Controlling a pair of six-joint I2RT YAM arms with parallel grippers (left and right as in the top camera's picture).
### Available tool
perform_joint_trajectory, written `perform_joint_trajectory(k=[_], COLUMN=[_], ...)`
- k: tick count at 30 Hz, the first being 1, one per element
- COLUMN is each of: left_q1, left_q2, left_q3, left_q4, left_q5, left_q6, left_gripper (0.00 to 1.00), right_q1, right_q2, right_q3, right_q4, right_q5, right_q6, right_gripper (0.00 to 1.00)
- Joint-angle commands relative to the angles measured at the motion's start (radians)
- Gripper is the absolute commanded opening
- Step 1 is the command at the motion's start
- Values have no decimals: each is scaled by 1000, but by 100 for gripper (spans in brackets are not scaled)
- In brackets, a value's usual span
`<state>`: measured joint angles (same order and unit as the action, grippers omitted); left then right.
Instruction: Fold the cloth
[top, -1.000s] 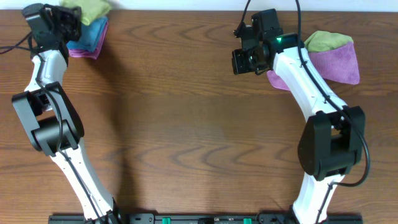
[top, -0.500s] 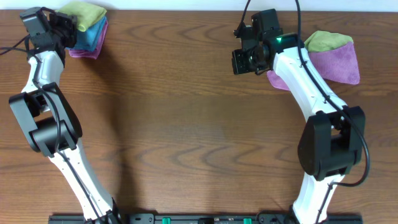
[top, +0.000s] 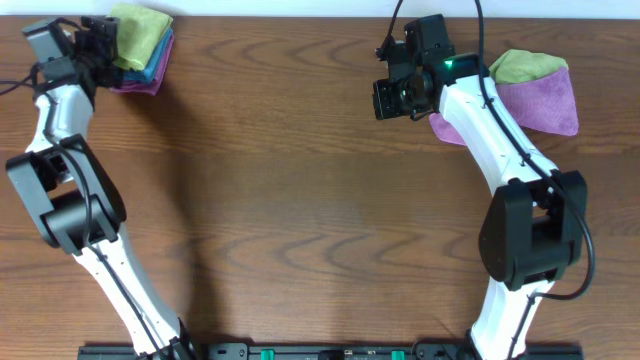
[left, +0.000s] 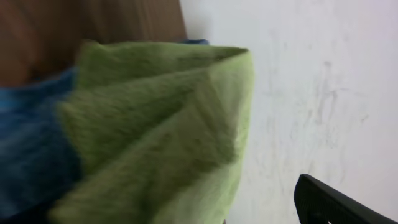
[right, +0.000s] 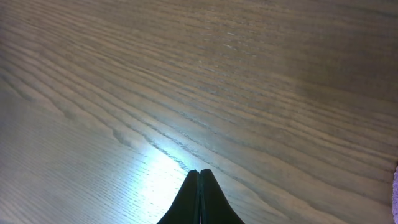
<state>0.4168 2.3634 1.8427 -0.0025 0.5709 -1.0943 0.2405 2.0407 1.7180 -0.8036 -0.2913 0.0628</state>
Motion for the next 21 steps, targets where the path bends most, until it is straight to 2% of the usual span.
perform_joint_trajectory(k=[1,6,13,14,18,19,21], left_q1=[32,55,56,56,43,31,-7], left_q2=[-21,-39,-237,-269,-395,-438,-513], left_q3=[18,18,18,18,18,18,18], left_q4=[-45,-137,-381,-418,-616,-704,-861], left_q5=[82,158,98,98,45,-1,-93], left_q6=[24,135,440,488,698,779,937], left_gripper=[95,95,95,95,95,95,95], right_q1=[5,9,8,8,-5,-14,-33], right_q2=[-21,-21,-27,-31,-81,-109,-171], right_q3=[-3,-3,-3,-3,-3,-3,-3], right_q4=[-1,-1,-39,-47,-66,-70,-89], right_q5=[2,3,3,3,3,3,5], right_q6=[-16,-16,-16,-16,-16,-18,-43], right_gripper=[2,1,2,7,60,77,99])
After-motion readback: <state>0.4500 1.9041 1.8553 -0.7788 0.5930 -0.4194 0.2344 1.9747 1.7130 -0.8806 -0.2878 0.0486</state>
